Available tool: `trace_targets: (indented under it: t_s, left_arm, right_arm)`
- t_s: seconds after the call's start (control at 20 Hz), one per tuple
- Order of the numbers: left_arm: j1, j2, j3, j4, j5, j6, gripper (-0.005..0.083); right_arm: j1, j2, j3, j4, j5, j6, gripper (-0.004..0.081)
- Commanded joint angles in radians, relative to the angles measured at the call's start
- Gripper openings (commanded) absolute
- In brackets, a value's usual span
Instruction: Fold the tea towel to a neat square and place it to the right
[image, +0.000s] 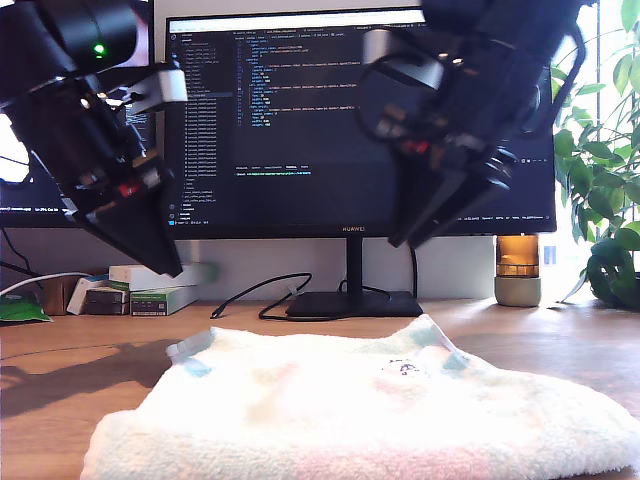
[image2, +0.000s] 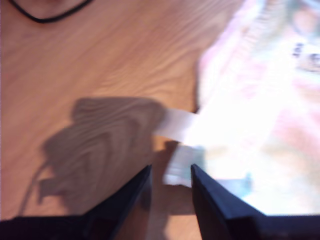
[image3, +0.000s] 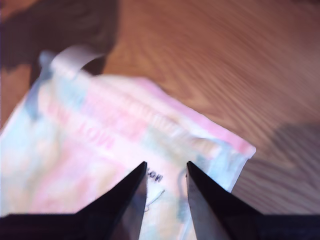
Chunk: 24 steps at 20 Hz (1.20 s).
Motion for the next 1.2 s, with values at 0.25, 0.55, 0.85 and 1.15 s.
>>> trace_targets:
  t_s: [0.25,0.55,0.85,1.15]
  left_arm:
    - [0.001,0.006,-0.014,-0.002,0.060,-0.021,0.0215]
    - [0.001,0.006,-0.014,-0.009,0.060,-0.028,0.0215]
    - [0.001,0.006,-0.014,-0.009,0.060,-0.027,0.0215]
    - [0.001,0.006,-0.014,-0.009,0.060,-0.027,0.0215]
  right_arm:
    - [-0.058,0.143,0.041,-0.017,-0.149,0.078,0.0271]
    - [-0.063,0.205,0.041,0.014,-0.136,0.074,0.0272]
    - [-0.064,0.210,0.041,0.041,-0.096,0.045,0.0271]
    - [-0.066,0.244,0.041,0.050,-0.114,0.040,0.0270]
